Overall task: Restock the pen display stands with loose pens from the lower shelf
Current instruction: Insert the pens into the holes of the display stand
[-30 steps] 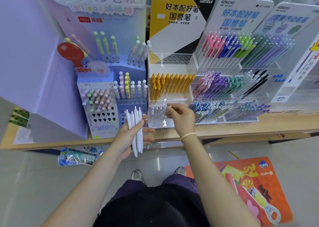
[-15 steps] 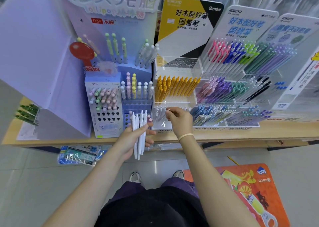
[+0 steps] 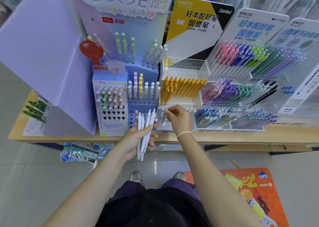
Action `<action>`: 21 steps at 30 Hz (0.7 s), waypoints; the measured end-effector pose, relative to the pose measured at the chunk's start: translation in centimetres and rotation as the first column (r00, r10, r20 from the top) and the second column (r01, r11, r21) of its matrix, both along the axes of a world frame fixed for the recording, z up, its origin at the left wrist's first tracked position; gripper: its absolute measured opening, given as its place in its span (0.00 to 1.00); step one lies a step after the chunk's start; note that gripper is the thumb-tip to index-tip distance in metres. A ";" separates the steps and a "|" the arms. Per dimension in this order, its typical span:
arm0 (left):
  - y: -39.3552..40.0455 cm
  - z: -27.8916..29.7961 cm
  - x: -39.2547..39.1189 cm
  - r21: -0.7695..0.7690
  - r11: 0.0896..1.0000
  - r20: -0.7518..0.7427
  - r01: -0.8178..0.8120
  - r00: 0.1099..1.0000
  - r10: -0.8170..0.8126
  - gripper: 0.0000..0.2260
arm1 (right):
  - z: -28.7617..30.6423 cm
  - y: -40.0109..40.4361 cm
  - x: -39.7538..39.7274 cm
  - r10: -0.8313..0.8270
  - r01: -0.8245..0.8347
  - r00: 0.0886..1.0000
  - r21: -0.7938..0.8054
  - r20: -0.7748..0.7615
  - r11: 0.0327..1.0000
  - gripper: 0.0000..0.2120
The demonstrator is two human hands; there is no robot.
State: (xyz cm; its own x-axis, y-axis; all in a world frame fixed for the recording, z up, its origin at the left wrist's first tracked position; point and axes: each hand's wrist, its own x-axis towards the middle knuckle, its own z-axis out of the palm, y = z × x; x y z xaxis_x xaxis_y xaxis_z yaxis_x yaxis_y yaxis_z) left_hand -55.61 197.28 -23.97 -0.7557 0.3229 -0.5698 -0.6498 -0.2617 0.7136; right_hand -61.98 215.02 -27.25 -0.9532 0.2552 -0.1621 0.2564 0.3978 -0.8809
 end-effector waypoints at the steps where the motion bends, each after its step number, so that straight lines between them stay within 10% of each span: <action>1: 0.0 0.1 0.0 0.013 1.000 0.002 0.002 1.000 -0.002 0.11 | 0.0 0.1 -0.1 -0.008 0.008 1.000 -0.006 -0.003 1.000 0.11; 13: 0.5 -0.6 -0.1 0.080 0.996 -0.007 0.040 0.999 -0.040 0.18 | -0.6 0.5 1.7 -0.003 0.005 0.999 -0.058 0.038 0.998 0.05; 21: 1.5 -1.4 -0.3 0.051 0.995 0.010 0.091 0.996 -0.092 0.20 | 3.2 0.5 2.9 0.141 -0.030 0.979 -0.574 0.150 0.818 0.09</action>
State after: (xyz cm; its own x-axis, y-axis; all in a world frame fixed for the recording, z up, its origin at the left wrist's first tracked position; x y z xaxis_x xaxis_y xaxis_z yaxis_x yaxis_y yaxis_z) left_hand -55.95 198.73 -25.34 -0.7151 0.4187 -0.5598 -0.6810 -0.2363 0.6931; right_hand -59.06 215.47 -24.09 -0.9072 -0.0158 -0.4204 0.4188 -0.1292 -0.8988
